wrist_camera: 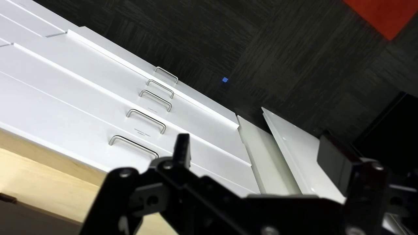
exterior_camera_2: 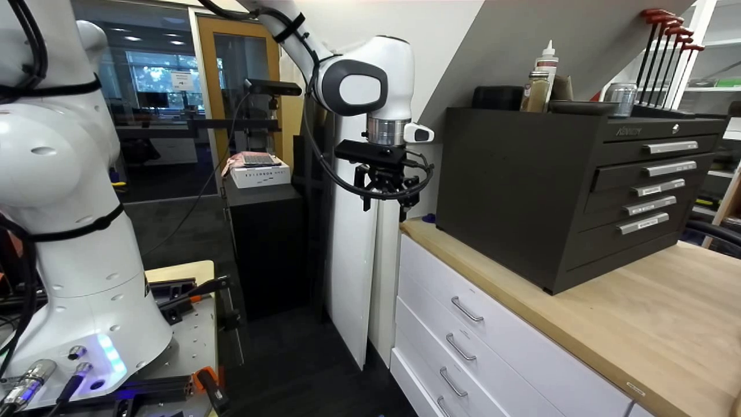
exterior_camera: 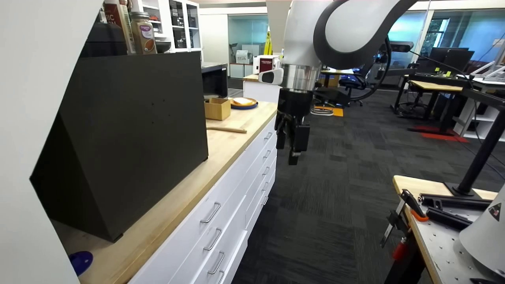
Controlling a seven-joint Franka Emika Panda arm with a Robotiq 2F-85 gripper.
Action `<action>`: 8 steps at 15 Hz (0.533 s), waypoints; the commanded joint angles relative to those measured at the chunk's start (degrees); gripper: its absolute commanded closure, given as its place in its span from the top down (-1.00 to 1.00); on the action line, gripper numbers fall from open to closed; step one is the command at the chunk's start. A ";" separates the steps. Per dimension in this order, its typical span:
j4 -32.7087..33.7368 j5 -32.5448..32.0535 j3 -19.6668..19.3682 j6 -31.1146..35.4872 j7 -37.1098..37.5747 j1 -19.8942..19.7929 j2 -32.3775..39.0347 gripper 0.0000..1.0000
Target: Open the top drawer under the black cabinet
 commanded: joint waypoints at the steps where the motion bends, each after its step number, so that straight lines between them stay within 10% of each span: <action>1: 0.05 -0.02 0.77 -0.10 0.06 -0.74 -0.02 1.00; 8: 0.31 -6.78 1.21 4.78 -2.07 -0.70 3.46 1.00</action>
